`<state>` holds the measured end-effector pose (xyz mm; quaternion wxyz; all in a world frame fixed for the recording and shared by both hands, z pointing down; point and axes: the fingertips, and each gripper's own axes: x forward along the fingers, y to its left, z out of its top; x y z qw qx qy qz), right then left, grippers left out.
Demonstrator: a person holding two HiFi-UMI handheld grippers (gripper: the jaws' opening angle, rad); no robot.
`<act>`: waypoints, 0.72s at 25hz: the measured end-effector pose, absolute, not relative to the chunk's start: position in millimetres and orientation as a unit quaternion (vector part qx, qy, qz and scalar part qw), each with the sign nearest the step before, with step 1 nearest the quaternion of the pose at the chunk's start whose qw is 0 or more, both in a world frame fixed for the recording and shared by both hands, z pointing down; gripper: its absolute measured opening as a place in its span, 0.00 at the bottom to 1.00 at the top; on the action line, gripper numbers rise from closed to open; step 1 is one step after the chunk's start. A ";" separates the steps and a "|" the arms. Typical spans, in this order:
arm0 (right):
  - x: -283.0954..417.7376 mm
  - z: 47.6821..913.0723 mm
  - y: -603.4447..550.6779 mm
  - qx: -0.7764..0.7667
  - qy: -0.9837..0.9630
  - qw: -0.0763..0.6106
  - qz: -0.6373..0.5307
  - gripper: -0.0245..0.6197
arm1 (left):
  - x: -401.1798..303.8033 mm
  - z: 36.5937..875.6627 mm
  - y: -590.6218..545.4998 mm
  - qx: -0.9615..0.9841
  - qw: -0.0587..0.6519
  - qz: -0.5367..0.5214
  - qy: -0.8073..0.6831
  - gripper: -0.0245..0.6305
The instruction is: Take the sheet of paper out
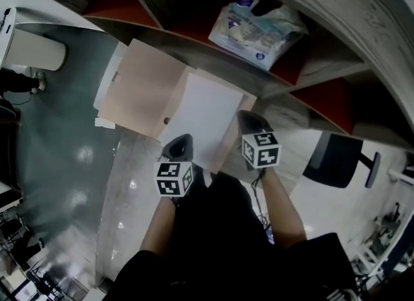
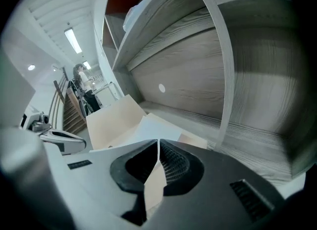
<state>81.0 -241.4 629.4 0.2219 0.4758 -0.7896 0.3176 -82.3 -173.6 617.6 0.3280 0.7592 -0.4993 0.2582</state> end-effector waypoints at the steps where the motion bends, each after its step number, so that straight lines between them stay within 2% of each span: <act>1: 81.2 630.6 -243.3 0.477 -0.788 0.221 0.319 0.06 | -83.3 619.8 -172.9 0.758 0.330 0.259 -0.498 0.10; 11: 90.3 644.4 -262.3 0.492 -0.769 0.212 0.349 0.07 | -84.6 624.8 -179.8 0.766 0.329 0.267 -0.483 0.10; 14: 90.4 647.3 -263.4 0.489 -0.764 0.214 0.363 0.18 | -83.8 624.1 -182.8 0.769 0.327 0.268 -0.479 0.10; 18: 96.0 650.3 -267.0 0.499 -0.751 0.199 0.385 0.19 | -81.5 622.9 -186.1 0.773 0.326 0.269 -0.473 0.10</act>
